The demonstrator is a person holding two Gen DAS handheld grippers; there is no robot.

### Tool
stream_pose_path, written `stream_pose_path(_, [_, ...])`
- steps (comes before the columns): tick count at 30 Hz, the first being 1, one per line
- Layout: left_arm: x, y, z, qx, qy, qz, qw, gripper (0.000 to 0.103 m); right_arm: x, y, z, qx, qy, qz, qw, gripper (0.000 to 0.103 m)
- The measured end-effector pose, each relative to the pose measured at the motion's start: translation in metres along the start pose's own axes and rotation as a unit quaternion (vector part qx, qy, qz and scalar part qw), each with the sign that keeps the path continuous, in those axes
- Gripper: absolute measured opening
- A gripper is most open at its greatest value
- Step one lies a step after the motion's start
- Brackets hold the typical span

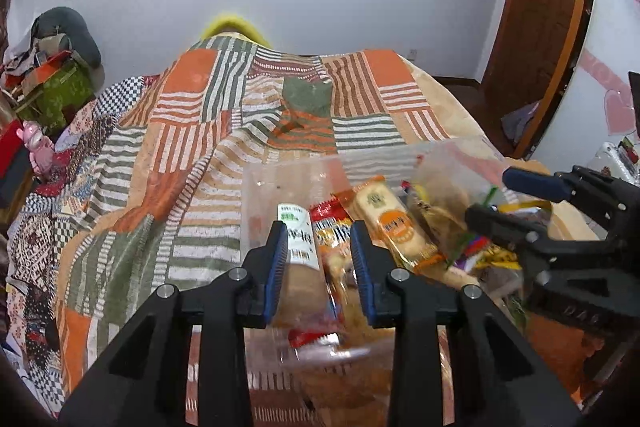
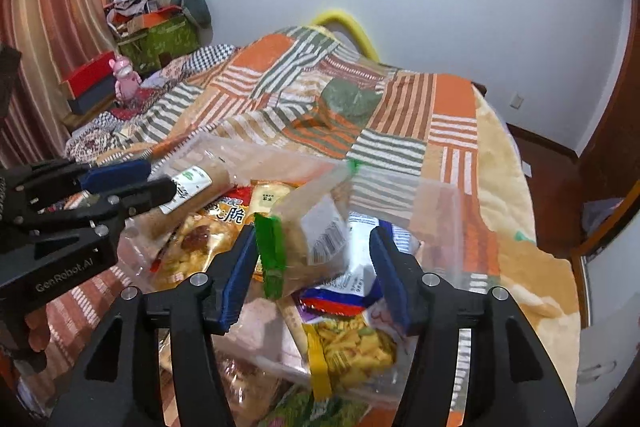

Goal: Organize snacks
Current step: 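Lower the biscuit roll into the box with left tool while right tool drops the bread bag in, then grasp the green jelly cup with left tool while right tool grasps the green pea bag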

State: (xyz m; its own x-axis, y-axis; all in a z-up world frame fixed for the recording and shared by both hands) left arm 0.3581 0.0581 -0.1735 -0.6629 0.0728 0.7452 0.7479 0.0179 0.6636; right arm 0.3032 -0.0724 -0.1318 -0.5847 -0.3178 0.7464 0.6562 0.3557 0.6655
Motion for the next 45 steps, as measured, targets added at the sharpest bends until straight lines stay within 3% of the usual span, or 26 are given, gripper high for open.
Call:
stream_pose_path(4, [0.017,-0.007,-0.001,0.008,-0.01,-0.001,0.9999,0.039,0.023,-0.004,-0.002,-0.005,0.0,-0.017,1.0,0.056])
stream_pose_path(11, [0.049,-0.034,-0.001,0.01,-0.009,-0.001,0.9999,0.059,0.056,-0.026,-0.012,-0.017,0.0,-0.025,1.0,0.058])
stream_pose_path(15, [0.059,-0.06,-0.005,0.011,-0.012,0.014,0.9998,0.061,0.065,-0.044,-0.018,-0.028,0.001,-0.019,0.999,0.061])
stream_pose_path(26, [0.049,-0.122,-0.026,0.018,-0.035,0.072,0.9966,0.061,0.06,-0.091,-0.024,-0.042,0.006,0.024,0.999,0.061])
stream_pose_path(33, [0.029,-0.148,-0.031,0.025,-0.042,0.108,0.993,0.06,0.036,-0.103,-0.015,-0.043,0.023,0.054,0.997,0.071])
stream_pose_path(38, [0.023,-0.155,-0.032,0.032,-0.063,0.109,0.9915,0.045,0.016,-0.105,-0.003,-0.04,0.035,0.078,0.996,0.071])
stream_pose_path(45, [0.024,-0.157,-0.034,0.022,-0.063,0.093,0.9935,0.045,-0.007,-0.102,0.005,-0.023,0.021,0.095,0.995,0.07])
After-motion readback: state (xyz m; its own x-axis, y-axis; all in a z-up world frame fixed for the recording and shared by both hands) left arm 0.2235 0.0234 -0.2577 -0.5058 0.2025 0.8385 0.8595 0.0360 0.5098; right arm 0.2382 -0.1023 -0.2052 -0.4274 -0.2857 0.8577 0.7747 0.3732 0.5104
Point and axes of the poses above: each gripper's, at about its wrist camera, not at the fingertips, and x roughly against the way its jaws point, z to its left, y to its top, the point moved 6 cm from there along -x, roughly the way its jaws point, and after that the axes turned 3 degrees about z, right-handed, at the moved point
